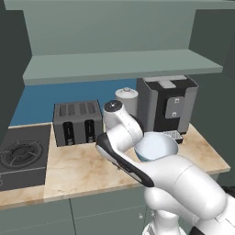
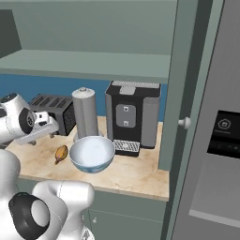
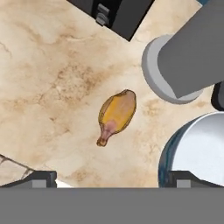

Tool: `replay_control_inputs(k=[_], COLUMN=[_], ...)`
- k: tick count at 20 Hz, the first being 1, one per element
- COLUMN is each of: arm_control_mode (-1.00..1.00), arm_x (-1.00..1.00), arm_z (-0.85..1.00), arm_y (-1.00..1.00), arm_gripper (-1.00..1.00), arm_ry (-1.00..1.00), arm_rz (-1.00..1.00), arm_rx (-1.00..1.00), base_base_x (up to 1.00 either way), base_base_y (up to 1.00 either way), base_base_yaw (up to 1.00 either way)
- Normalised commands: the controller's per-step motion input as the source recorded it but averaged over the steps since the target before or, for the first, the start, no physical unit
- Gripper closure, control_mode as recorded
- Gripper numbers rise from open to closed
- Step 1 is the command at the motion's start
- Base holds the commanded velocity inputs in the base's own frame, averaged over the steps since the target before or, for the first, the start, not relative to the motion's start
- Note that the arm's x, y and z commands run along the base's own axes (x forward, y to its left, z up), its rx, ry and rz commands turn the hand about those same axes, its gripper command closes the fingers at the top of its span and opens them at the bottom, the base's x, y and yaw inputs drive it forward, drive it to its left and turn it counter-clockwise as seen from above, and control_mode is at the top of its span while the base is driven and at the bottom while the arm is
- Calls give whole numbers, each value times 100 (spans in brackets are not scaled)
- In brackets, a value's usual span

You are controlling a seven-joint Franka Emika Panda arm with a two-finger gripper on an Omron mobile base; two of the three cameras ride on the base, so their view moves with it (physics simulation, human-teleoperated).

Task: Retrieve the bowl from the cabinet, then place the raw meat into the bowl to avoid contamination.

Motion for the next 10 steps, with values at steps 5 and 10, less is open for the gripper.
replay_control_inputs(k=[5, 10], arm_control_mode=[-100, -100], arm_x=[0, 0], arm_z=[-12, -5], arm_y=[1, -18], arm_gripper=[-100, -100], arm_ry=[0, 3], arm_rz=[-20, -16], arm_rx=[0, 1], base_base_x=[0, 0], base_base_y=[0, 0], base_base_yaw=[0, 0])
